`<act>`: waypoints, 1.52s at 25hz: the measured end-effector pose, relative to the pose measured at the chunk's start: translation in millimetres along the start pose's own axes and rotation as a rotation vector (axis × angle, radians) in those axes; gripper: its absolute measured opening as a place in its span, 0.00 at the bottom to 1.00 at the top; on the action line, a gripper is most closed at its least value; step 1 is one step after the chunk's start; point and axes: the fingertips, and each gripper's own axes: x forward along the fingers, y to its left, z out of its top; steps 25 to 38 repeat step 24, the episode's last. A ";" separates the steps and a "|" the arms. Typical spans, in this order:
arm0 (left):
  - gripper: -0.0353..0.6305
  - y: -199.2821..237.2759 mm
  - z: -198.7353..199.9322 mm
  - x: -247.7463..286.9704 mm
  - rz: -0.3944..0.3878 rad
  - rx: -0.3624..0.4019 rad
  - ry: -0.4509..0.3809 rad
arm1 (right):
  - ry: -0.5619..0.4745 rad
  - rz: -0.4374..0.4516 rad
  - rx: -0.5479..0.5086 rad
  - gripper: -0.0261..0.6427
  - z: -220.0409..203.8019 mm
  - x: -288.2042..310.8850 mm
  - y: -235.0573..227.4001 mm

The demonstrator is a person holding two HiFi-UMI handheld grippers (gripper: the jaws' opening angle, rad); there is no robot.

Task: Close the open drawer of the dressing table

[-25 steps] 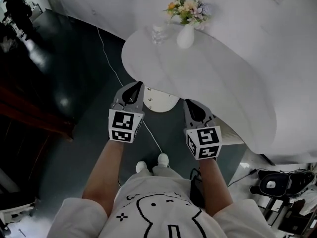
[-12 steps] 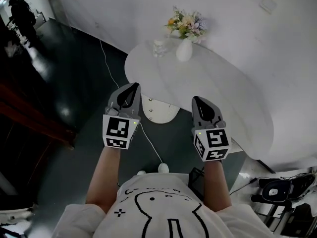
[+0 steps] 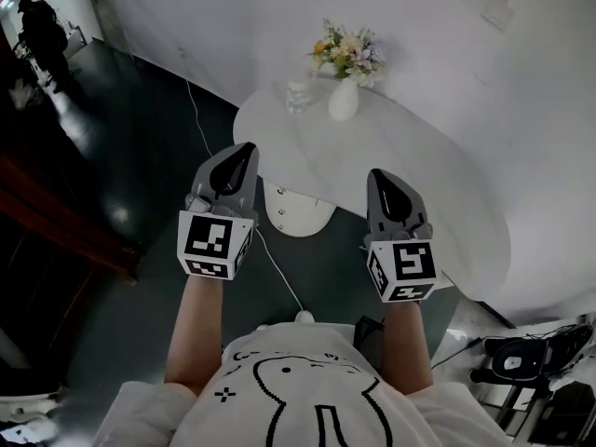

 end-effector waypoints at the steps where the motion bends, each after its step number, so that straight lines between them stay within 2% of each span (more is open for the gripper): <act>1: 0.08 -0.4 3.4 0.5 -0.005 -0.005 -0.007 | -0.003 -0.004 -0.006 0.03 1.7 -0.6 -0.5; 10: 0.08 -1.0 13.7 3.7 -0.019 0.018 -0.024 | -0.009 -0.003 -0.041 0.03 11.8 -1.8 -3.9; 38: 0.08 -2.6 25.8 11.8 0.002 0.021 -0.036 | -0.002 0.007 -0.041 0.03 13.6 0.6 -17.2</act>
